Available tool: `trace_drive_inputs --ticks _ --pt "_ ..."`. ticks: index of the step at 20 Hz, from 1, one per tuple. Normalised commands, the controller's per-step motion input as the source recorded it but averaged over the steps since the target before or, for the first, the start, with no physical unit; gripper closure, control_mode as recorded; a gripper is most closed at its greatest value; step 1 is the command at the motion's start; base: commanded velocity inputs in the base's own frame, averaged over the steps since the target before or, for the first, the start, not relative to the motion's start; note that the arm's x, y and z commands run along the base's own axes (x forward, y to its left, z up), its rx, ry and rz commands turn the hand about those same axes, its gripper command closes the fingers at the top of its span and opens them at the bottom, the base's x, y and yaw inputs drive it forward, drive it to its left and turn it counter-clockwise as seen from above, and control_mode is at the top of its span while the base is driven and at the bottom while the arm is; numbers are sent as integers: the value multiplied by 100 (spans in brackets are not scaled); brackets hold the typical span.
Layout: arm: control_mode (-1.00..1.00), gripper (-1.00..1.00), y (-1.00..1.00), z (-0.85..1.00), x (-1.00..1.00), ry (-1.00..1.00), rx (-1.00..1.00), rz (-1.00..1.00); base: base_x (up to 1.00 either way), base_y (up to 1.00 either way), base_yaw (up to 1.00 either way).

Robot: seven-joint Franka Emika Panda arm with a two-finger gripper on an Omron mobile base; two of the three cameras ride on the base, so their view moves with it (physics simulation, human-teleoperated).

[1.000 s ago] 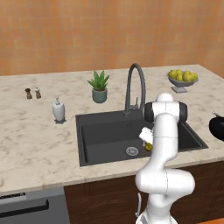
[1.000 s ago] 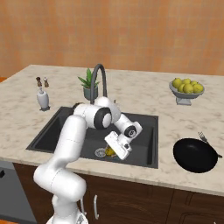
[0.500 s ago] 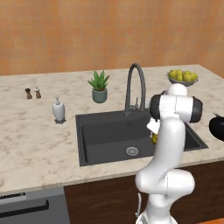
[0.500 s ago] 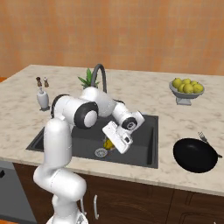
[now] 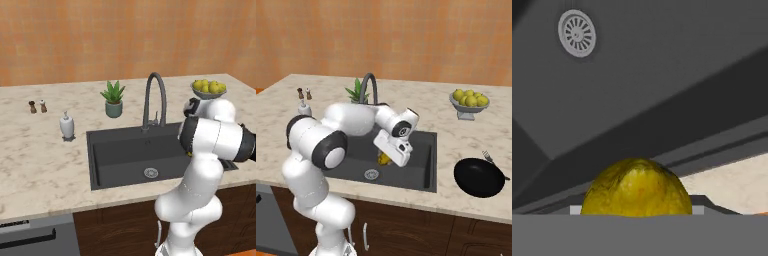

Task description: Pick the lemon from the sink and place it in the bowl. Then pick the bowl and place it in the microwave. Then close the microwave door and press the start button.

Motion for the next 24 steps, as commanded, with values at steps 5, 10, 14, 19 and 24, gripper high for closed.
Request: trace_drive_inputs --ticks 5,10,14,19,24 --pt "-100 100 -77 48 -18 2 -19 -8 0 0 0" --pt "-100 100 -72 34 -11 -5 -22 -9 0 0 0" --pt "-100 100 -80 26 0 -7 -23 -11 0 0 0" --pt "-100 100 -90 6 0 0 -8 -6 0 0 0" --pt "-100 100 -98 4 0 -4 1 -3 0 0 0"
